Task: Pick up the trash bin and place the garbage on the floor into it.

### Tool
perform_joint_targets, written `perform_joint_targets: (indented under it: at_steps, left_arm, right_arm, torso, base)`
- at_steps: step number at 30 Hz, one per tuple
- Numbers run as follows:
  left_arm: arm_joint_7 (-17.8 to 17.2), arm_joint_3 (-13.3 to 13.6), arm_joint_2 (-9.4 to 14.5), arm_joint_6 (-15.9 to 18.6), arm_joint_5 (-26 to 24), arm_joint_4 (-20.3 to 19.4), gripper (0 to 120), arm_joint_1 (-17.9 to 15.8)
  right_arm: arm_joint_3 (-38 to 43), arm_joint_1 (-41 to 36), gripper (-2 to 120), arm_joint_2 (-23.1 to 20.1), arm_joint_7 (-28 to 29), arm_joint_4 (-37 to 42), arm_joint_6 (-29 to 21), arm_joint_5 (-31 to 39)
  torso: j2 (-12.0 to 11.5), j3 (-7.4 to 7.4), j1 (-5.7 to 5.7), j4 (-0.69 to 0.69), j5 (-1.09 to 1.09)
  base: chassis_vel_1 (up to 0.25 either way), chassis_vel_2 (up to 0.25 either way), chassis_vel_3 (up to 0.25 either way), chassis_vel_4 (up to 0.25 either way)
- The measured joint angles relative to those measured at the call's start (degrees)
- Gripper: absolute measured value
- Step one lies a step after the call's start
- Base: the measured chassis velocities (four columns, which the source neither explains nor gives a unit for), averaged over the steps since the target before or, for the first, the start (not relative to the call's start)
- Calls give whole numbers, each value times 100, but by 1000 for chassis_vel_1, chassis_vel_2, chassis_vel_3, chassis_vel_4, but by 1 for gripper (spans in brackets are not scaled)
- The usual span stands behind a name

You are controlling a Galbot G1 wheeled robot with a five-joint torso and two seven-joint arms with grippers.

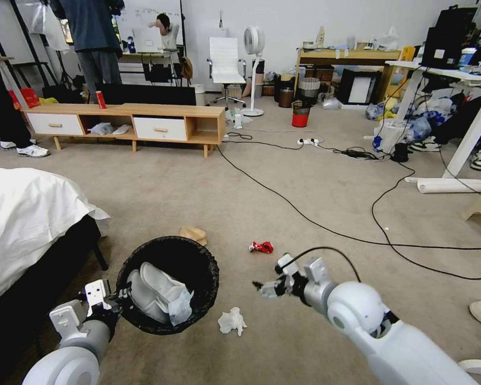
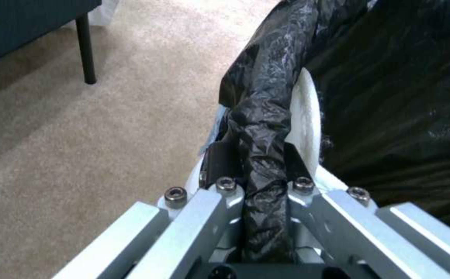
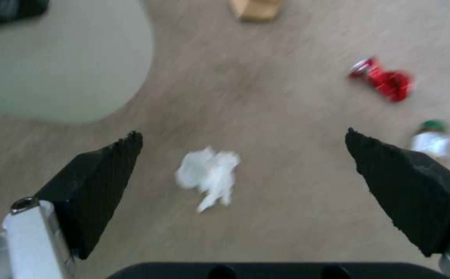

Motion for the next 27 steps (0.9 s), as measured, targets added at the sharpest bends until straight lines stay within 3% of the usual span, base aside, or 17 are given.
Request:
perform_joint_targets:
  at_steps: [6,13,27]
  left_arm:
    - [1,17,-37,0,-3,-11,3,4]
    - [11,14,-66,0,-1,-41,3,34]
    - [27,22,-139,-4,9,-65,3,41]
  right_arm:
    - [-588,272,100,76,-376,-396,73,-19]
    - [-1253,690,100,264,-794,-1248,603,-200]
    - [-1948,1194,100,961,-857,-2485,981,-304]
  torso:
    - [0,0,0,0,-1]
    - [0,0,0,0,-1]
    - [0,0,0,1,-2]
  base:
    - [0,0,0,0]
    - [0,0,0,0]
    - [0,0,0,0]
